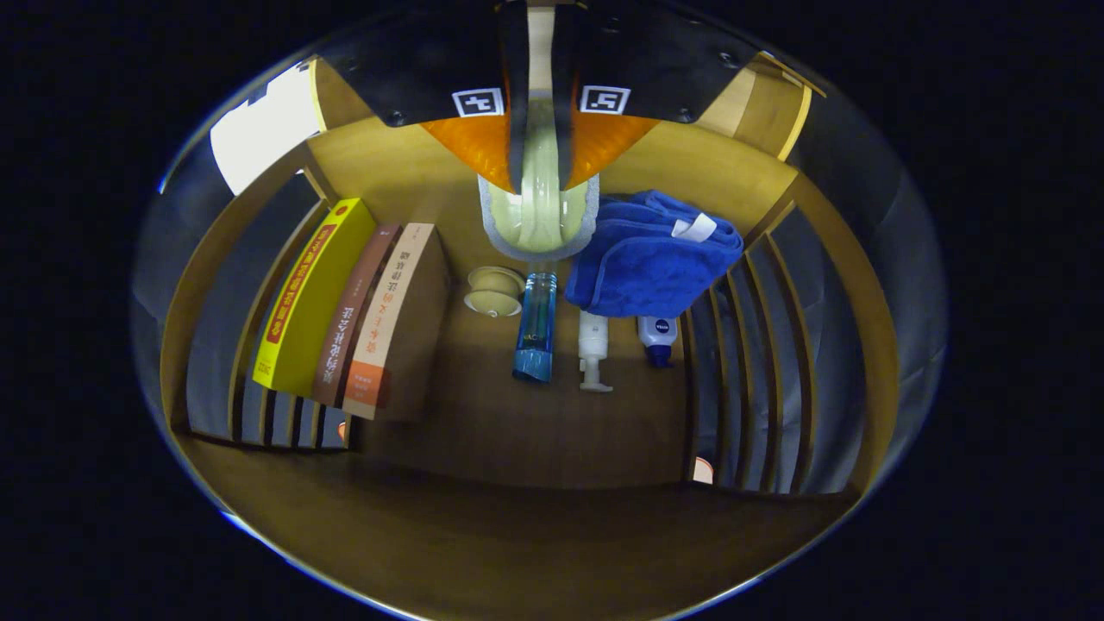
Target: Pull open the drawer, take out the items inside it, and place them on the countertop above the cabinet.
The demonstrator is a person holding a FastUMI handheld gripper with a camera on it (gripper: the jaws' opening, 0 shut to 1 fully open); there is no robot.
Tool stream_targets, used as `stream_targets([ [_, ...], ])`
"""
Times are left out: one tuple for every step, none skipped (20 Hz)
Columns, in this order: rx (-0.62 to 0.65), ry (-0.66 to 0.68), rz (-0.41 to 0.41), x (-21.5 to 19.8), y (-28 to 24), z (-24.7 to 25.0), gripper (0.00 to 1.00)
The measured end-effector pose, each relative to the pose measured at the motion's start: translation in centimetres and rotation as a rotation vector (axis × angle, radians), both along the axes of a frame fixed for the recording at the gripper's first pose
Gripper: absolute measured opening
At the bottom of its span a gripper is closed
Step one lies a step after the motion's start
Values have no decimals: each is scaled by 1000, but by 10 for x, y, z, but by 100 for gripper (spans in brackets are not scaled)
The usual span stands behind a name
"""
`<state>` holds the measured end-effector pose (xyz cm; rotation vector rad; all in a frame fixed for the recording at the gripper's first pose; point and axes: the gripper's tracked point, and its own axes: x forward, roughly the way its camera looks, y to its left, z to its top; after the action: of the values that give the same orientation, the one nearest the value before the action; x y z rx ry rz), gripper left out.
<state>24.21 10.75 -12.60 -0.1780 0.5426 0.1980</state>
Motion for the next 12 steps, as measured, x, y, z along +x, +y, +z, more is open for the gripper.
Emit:
stream_targets([
  [3, 4, 0, 5, 2, -5, 19],
  [5, 10, 3, 11, 4, -12, 19],
  [0, 19, -1, 16, 3, -18, 19],
  [-7, 28, -17, 18, 0, -22, 19],
  [-5, 45, -25, 21, 1, -29, 19],
  [-9, 66, -30, 20, 1, -36, 19],
  [-16, 83, -37, 21, -1, -43, 19],
  [-21, 88, -43, 24, -1, -49, 19],
  [-22, 92, -51, 25, -3, -54, 19],
  [-29, 99, -63, 26, -6, -59, 19],
  [-28, 103, -68, 26, -8, -62, 19],
  [-25, 85, -65, 32, -6, -61, 21],
])
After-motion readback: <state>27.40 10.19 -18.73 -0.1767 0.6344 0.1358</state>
